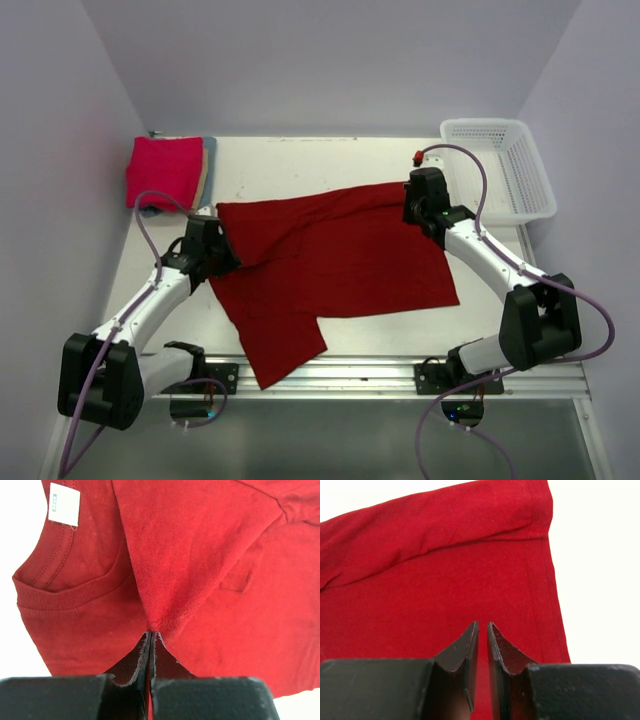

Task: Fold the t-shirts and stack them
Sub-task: Fold the tshirt

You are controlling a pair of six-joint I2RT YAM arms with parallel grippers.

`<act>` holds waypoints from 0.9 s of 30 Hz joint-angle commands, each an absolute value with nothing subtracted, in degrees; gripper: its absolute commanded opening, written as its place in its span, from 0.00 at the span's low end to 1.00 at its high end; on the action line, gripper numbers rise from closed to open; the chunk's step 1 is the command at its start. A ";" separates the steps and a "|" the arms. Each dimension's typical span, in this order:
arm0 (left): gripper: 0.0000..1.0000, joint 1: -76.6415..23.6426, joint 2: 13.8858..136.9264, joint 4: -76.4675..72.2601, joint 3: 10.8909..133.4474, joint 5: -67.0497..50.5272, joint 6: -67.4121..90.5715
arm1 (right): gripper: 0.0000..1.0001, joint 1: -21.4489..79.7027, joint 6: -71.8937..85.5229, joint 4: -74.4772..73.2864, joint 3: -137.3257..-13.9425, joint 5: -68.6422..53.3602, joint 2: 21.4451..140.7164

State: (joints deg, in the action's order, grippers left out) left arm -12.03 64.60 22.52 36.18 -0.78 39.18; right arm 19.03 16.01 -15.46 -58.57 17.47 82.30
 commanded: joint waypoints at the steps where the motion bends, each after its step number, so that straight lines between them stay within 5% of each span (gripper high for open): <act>1: 0.00 -12.39 61.79 24.52 35.95 1.65 40.69 | 0.17 19.16 15.73 -14.68 -58.18 18.63 80.68; 2: 0.00 -12.39 61.70 24.70 36.03 2.10 40.69 | 0.17 19.25 15.73 -14.68 -58.18 18.63 80.77; 8: 0.48 -12.48 58.90 27.33 39.11 8.25 42.54 | 0.18 19.25 15.64 -14.85 -58.18 18.89 80.68; 10: 0.74 -12.48 56.00 25.32 40.25 10.19 42.10 | 0.19 19.16 15.64 -14.85 -58.18 19.16 80.86; 13: 0.89 -12.39 56.85 18.74 41.65 12.30 39.47 | 0.24 19.16 15.91 -15.12 -58.53 19.95 81.30; 14: 0.89 -12.31 58.26 17.42 42.44 11.96 38.85 | 0.25 19.25 16.08 -15.20 -58.80 20.04 81.47; 17: 0.66 -12.13 67.12 12.05 46.83 9.59 37.18 | 0.29 19.25 16.70 -15.29 -59.67 20.74 82.79; 21: 0.00 -11.51 80.66 3.19 52.90 4.14 35.86 | 0.40 19.16 17.49 -15.56 -61.43 20.30 84.98; 27: 0.00 -10.37 98.33 -1.32 61.16 -2.02 36.47 | 0.46 19.16 18.37 -16.52 -64.68 20.65 88.24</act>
